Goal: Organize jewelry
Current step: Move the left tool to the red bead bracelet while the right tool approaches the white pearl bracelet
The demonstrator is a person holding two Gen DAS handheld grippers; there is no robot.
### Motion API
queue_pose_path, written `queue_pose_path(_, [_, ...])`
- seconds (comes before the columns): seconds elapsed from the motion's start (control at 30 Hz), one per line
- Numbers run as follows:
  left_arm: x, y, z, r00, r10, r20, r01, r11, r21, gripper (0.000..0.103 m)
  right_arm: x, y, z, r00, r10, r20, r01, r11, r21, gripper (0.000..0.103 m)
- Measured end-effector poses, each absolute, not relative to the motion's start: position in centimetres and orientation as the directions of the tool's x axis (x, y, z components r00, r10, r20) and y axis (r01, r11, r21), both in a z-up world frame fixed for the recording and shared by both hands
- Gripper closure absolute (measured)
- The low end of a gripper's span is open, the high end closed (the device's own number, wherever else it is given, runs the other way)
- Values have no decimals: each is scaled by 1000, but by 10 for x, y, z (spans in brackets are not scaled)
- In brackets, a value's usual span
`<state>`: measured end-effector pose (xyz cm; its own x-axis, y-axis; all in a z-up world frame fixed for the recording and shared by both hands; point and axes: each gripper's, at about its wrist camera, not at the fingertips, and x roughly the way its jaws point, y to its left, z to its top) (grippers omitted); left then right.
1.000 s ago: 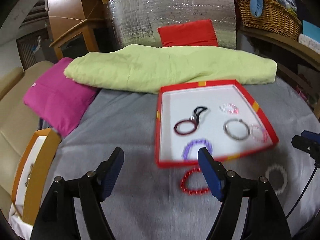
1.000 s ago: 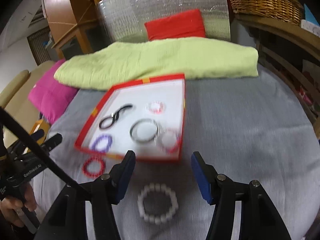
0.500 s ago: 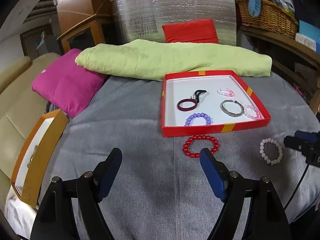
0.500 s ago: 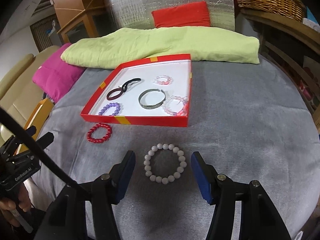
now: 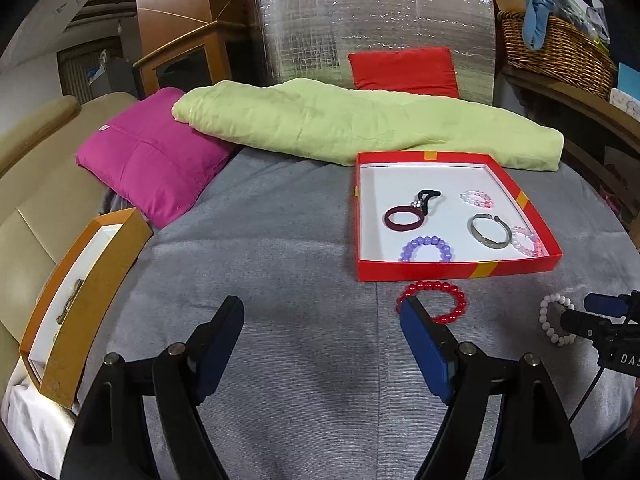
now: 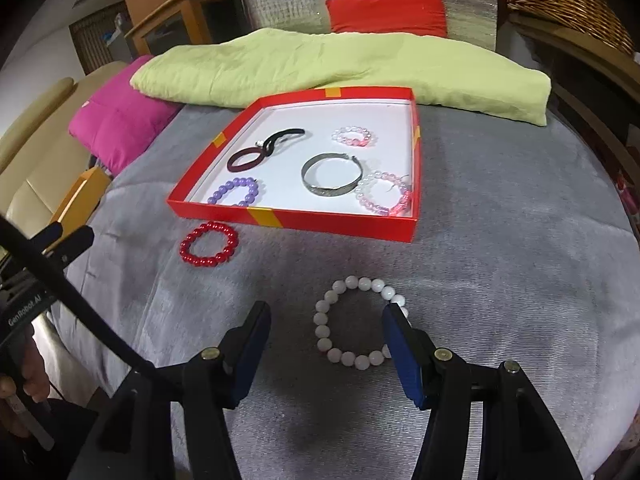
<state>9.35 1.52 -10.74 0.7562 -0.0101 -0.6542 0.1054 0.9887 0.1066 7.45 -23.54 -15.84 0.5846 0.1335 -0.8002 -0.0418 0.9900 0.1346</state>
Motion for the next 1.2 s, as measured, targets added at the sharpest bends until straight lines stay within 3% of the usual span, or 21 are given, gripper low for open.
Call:
queue_pose_path(0.93, [102,22,-108,755,3,-655,102,987,122,22,79,-230,-170,537,128,-834,-60,992,114,41])
queue_pose_path(1.2, [118,21,-137,618,-122,-776,179,984,-13,22,79,-239,-176,511,116,-852,-38,993,113,41])
